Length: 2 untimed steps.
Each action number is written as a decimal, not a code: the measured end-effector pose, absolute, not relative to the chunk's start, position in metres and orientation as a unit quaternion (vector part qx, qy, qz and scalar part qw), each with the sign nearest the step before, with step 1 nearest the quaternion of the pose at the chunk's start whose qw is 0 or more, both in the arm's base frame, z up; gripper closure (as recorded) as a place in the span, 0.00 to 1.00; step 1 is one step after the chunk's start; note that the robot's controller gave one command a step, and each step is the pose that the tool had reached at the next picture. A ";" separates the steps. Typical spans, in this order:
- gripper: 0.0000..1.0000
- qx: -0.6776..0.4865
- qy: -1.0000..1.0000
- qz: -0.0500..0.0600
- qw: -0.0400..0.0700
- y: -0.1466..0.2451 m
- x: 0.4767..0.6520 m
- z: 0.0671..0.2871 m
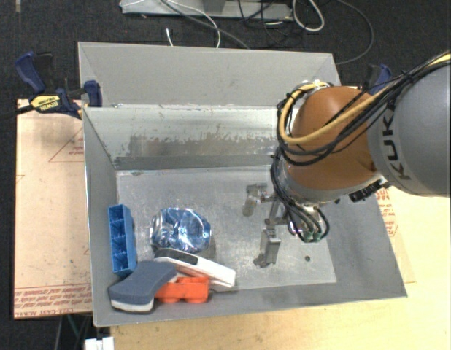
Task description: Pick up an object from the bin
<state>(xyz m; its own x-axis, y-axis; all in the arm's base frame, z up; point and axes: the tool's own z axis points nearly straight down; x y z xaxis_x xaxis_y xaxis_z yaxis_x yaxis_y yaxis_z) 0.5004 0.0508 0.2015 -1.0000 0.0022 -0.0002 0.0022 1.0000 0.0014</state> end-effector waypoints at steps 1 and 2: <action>0.00 0.001 1.000 0.001 0.000 0.051 0.500 0.202; 0.00 -0.067 0.998 0.001 0.000 0.098 0.491 0.123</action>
Offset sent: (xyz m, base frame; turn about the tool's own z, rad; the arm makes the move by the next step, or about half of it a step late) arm -0.0093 0.0465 -0.0780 -0.1374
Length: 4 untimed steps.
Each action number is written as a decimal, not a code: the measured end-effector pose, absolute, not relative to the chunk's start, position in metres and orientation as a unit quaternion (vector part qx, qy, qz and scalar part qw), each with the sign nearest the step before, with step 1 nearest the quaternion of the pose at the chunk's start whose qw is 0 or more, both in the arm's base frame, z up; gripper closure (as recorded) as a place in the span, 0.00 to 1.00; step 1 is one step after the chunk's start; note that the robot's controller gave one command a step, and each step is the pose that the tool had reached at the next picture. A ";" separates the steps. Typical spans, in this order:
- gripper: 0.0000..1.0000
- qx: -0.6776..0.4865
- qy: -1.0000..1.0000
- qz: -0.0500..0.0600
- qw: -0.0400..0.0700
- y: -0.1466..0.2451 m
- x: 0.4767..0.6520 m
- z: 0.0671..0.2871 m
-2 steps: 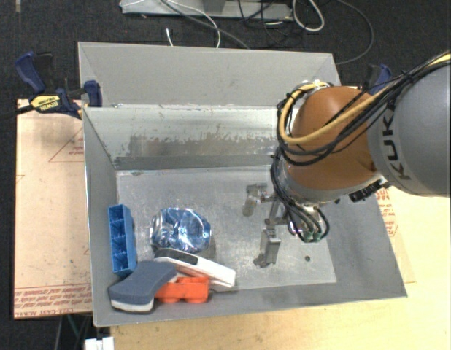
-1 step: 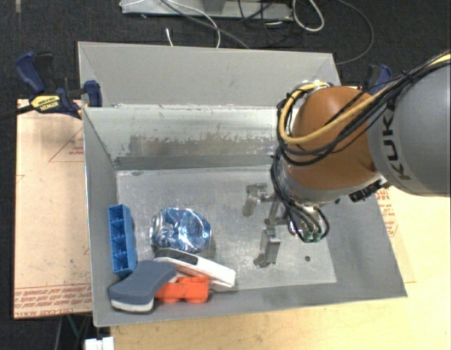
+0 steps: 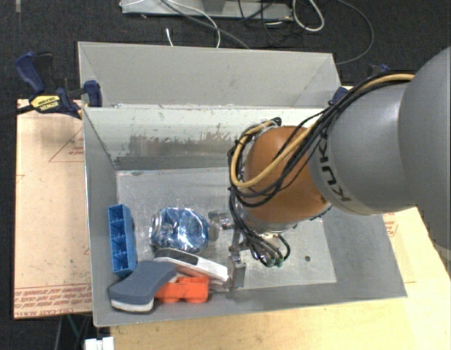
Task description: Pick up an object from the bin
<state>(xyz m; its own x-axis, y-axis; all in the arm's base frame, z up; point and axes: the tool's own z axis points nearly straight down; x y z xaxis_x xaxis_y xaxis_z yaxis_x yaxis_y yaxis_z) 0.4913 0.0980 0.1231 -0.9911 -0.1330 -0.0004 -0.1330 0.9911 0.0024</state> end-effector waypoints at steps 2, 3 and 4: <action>0.00 -0.065 0.998 0.004 0.006 0.127 0.489 0.071; 0.00 -0.052 0.999 0.000 0.008 0.109 0.495 0.071; 0.00 -0.064 0.998 0.005 0.012 0.124 0.507 0.167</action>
Offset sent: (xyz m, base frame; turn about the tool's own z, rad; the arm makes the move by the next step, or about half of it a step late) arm -0.0063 0.0261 -0.0531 0.0054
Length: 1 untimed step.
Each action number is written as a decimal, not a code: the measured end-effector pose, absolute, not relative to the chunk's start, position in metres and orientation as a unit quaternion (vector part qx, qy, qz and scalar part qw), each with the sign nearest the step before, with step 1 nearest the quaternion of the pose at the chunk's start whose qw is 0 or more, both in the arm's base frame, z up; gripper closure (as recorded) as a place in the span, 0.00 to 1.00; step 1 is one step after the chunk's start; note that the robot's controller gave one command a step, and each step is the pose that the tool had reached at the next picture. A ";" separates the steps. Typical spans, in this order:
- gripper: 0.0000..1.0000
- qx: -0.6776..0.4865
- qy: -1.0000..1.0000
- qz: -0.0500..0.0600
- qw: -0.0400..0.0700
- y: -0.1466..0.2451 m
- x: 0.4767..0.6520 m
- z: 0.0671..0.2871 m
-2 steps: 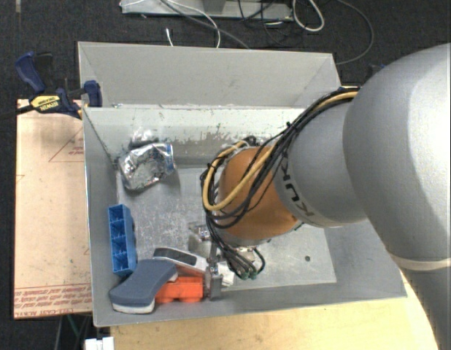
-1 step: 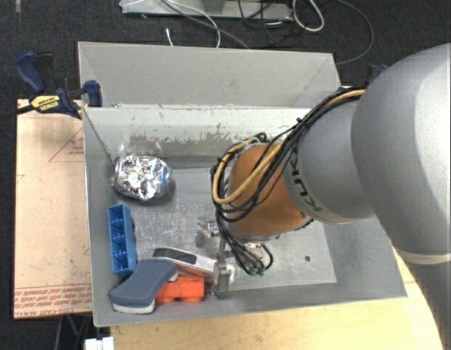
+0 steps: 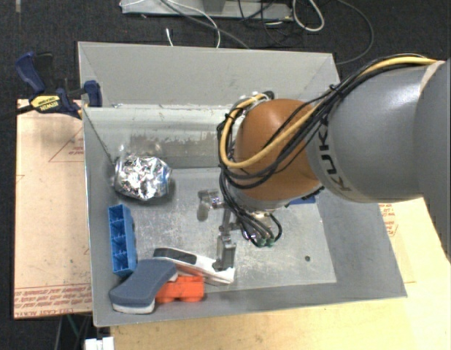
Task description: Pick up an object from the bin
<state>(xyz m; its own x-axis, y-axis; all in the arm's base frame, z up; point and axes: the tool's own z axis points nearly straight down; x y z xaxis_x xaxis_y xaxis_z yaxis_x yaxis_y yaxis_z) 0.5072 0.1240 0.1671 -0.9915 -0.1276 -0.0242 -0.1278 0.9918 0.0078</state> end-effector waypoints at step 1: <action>0.00 -0.059 0.998 0.002 0.005 0.123 0.486 0.077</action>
Offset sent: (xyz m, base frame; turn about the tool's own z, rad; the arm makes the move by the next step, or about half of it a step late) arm -0.0139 0.0421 -0.0726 -0.1083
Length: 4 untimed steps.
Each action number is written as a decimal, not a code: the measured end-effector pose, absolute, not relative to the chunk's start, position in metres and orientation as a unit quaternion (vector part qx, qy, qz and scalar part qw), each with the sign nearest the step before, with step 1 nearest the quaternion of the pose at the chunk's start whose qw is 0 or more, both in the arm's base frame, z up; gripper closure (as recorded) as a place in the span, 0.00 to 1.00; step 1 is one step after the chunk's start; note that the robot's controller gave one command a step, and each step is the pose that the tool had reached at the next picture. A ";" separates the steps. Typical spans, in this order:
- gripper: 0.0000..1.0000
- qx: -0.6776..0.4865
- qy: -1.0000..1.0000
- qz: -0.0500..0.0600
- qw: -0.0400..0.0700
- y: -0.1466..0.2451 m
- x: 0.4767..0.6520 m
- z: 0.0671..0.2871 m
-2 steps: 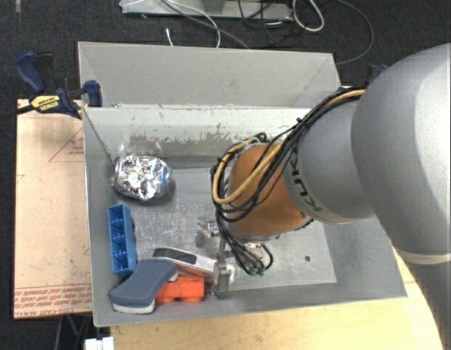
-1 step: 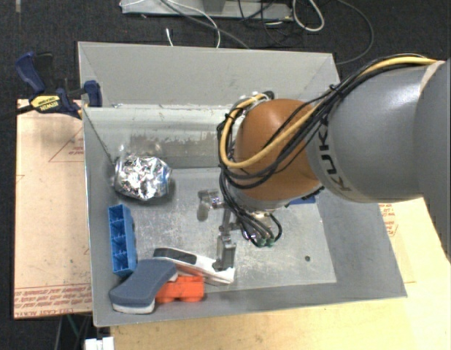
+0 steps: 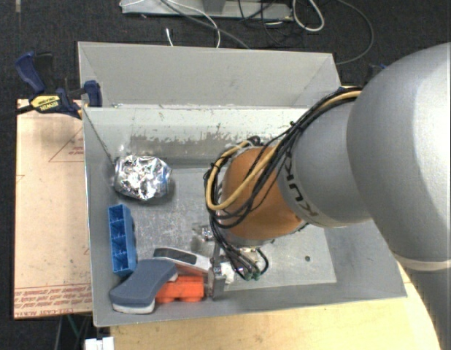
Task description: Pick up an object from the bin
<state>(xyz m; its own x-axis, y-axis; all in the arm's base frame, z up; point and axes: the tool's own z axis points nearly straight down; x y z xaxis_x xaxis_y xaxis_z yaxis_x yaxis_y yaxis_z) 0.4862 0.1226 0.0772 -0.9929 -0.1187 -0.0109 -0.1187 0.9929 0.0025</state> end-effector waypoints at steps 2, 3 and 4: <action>0.00 -0.067 0.998 0.002 0.016 0.127 0.504 0.177; 0.00 -0.069 0.998 0.002 0.012 0.129 0.502 0.173; 0.00 -0.091 0.996 0.002 0.017 0.136 0.499 0.153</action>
Offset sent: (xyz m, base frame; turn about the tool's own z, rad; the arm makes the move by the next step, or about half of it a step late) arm 0.0156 0.0058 0.0963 -0.0187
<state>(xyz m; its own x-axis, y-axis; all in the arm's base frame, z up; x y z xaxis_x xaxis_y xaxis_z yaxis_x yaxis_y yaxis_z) 0.4991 0.1357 0.1529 -0.9828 -0.1815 -0.0339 -0.1816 0.9834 0.0003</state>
